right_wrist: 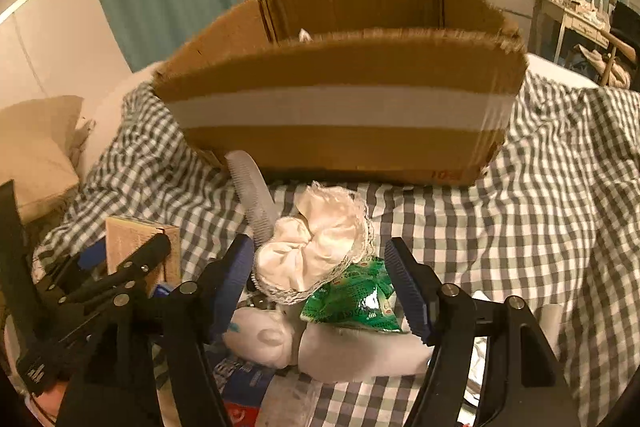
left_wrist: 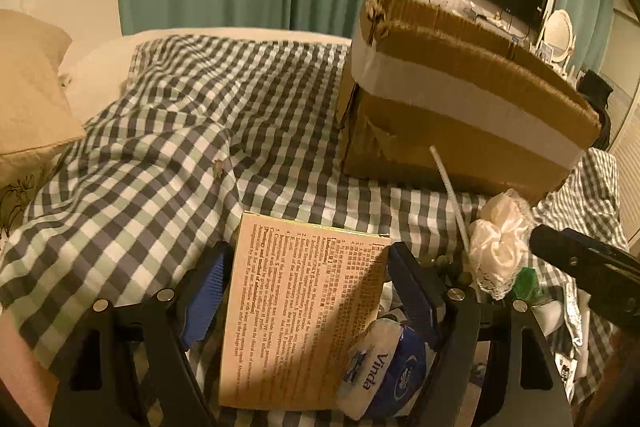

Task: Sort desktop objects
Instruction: 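Grasp the tan leaflet box with the left gripper while the right gripper grasps the white lace cloth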

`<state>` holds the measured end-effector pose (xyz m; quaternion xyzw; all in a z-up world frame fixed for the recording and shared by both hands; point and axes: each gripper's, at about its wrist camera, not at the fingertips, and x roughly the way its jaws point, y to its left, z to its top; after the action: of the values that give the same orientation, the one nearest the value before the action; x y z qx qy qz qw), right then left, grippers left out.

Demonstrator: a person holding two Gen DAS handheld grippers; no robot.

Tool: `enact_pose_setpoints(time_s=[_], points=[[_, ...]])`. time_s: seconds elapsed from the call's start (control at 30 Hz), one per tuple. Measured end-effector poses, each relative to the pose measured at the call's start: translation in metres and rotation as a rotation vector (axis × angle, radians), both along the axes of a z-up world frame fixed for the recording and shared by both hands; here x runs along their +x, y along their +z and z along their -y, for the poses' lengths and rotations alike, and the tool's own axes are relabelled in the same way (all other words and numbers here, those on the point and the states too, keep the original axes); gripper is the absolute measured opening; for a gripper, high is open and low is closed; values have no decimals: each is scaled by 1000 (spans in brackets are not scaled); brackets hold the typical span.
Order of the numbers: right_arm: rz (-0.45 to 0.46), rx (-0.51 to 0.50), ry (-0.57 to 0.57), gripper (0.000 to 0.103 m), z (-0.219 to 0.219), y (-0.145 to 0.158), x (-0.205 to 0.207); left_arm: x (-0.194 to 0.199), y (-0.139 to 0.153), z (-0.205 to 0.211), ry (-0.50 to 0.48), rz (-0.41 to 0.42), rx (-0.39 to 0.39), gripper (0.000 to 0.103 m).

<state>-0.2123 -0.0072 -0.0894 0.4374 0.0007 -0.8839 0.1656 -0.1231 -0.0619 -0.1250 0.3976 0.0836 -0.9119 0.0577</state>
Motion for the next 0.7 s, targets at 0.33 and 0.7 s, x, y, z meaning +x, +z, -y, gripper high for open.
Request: enact_pose_setpoints(time_s=[0.33,0.7], points=[[92,16,22,19,13,-39,-36,-20,-27,-3,10,108,-57,83],[15,-4,8,9,-4,-9,-19,-6,-7,-3,-4,34,-48,78]])
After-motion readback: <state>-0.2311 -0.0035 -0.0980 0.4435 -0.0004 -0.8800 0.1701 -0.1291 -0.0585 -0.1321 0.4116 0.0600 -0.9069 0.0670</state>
